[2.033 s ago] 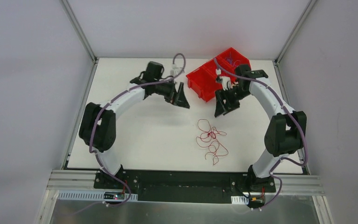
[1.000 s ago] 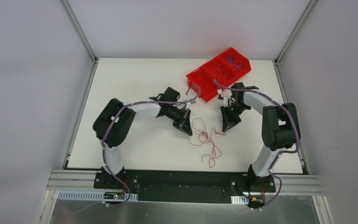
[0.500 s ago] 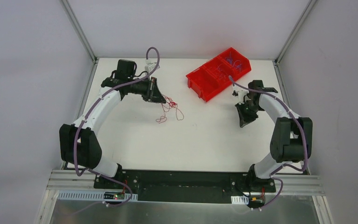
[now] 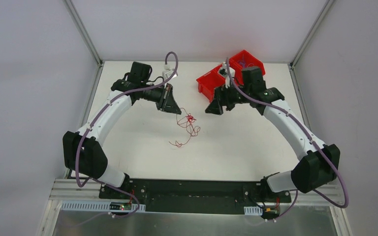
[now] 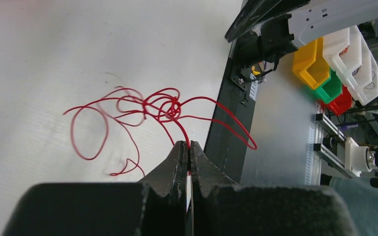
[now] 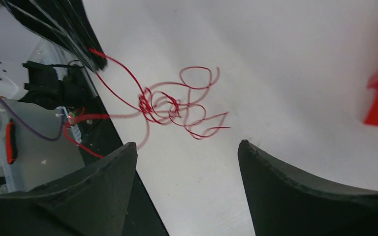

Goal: Untangle the cables

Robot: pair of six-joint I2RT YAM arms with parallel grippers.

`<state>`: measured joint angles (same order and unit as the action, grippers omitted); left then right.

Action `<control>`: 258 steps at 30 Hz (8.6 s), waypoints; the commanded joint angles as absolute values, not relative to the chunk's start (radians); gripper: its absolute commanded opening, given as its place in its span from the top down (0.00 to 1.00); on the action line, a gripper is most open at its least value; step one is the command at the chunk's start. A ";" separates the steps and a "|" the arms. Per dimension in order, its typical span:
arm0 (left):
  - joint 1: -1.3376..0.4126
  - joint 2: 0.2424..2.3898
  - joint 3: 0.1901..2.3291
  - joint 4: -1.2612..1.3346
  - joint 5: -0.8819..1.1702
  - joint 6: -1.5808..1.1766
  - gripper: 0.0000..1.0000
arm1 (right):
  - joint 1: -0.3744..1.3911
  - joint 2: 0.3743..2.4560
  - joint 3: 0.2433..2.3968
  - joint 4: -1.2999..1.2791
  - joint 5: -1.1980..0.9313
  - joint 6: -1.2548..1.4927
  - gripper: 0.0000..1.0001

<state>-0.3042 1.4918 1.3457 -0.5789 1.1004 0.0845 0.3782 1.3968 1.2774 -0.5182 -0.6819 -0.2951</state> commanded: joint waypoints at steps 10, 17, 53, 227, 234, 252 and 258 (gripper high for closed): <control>-0.423 1.479 1.459 -0.591 1.082 0.135 1.00 | 0.569 1.550 1.312 -0.314 -0.712 -0.146 0.36; -0.423 1.469 1.462 -0.590 1.090 0.122 1.00 | 0.566 1.480 1.202 -0.274 -0.698 -0.206 0.36; -0.312 1.450 1.707 -0.541 1.254 -0.111 1.00 | 0.497 1.507 1.125 -0.312 -0.633 -0.417 0.85; -0.281 1.996 1.141 -0.193 1.009 -0.472 1.00 | 0.849 1.821 1.228 -0.270 -0.354 -0.272 0.16; -0.281 2.003 1.140 -0.193 1.014 -0.481 1.00 | 0.871 1.891 1.212 -0.253 -0.259 -0.290 0.28; -0.247 1.868 1.175 -0.193 1.043 -0.473 0.71 | 0.711 1.706 1.330 -0.400 -0.428 -0.350 1.00; -0.165 1.725 1.231 -0.192 1.008 -0.476 0.22 | 0.598 1.656 1.454 -0.463 -0.429 -0.384 1.00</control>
<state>-0.2268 1.8626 1.1610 -0.2016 1.0164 -0.4828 0.6476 1.7267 1.3609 -0.4080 -0.3992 -0.3527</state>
